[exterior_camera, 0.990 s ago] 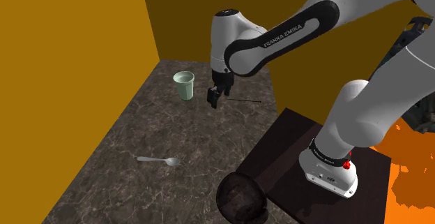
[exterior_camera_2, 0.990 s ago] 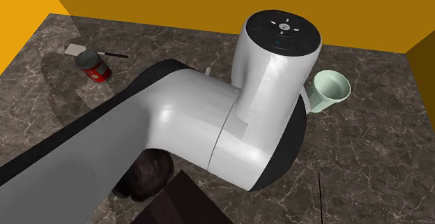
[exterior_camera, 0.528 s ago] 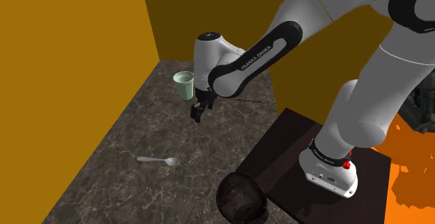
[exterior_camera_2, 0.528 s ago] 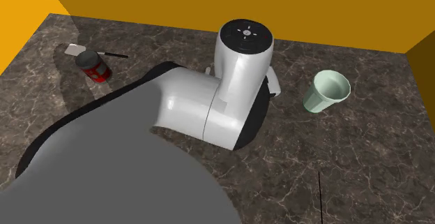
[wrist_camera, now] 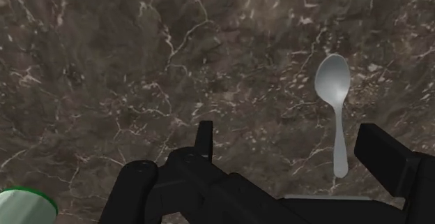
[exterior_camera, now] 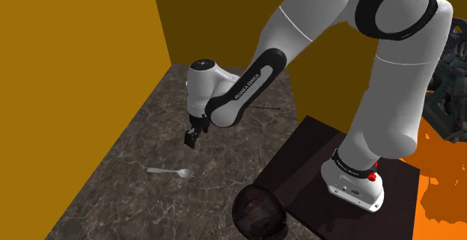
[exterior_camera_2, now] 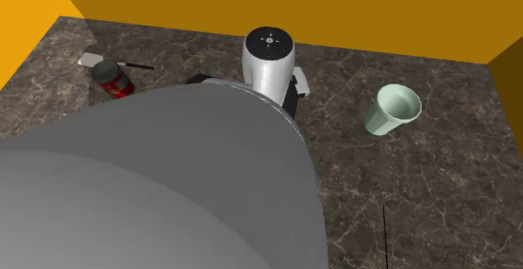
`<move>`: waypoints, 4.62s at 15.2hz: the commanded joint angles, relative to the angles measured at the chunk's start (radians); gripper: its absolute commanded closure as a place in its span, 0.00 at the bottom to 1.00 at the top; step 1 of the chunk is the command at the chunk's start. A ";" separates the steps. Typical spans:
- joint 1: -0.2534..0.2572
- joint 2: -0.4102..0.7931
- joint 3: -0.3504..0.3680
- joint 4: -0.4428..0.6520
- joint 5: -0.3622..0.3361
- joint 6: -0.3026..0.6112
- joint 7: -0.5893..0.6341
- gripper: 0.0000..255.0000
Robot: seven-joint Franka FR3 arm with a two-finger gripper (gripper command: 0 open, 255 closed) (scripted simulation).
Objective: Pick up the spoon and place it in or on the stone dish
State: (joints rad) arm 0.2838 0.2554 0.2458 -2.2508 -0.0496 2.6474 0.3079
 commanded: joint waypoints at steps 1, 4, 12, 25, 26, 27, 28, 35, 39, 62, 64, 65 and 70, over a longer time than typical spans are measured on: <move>0.021 0.068 -0.002 0.054 -0.025 0.028 0.016 0.00; 0.060 0.170 -0.010 0.141 -0.060 0.063 0.038 0.00; 0.168 0.432 -0.034 0.415 -0.123 0.107 0.066 0.00; 0.193 0.536 -0.056 0.486 -0.136 0.141 0.075 0.00; 0.193 0.536 -0.056 0.486 -0.136 0.141 0.075 0.00; 0.193 0.536 -0.056 0.486 -0.136 0.141 0.075 0.00; 0.193 0.536 -0.056 0.486 -0.136 0.141 0.075 0.00; 0.193 0.536 -0.056 0.486 -0.136 0.141 0.075 1.00; 0.191 0.525 -0.053 0.482 -0.135 0.134 0.074 1.00; 0.143 0.292 0.008 0.442 -0.082 -0.060 0.046 1.00; 0.140 0.275 0.013 0.444 -0.077 -0.080 0.044 1.00; 0.138 0.266 0.015 0.446 -0.074 -0.090 0.042 1.00; 0.131 0.226 0.026 0.456 -0.061 -0.140 0.035 1.00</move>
State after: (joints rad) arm 0.4138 0.4876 0.2696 -1.7994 -0.1119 2.5190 0.3423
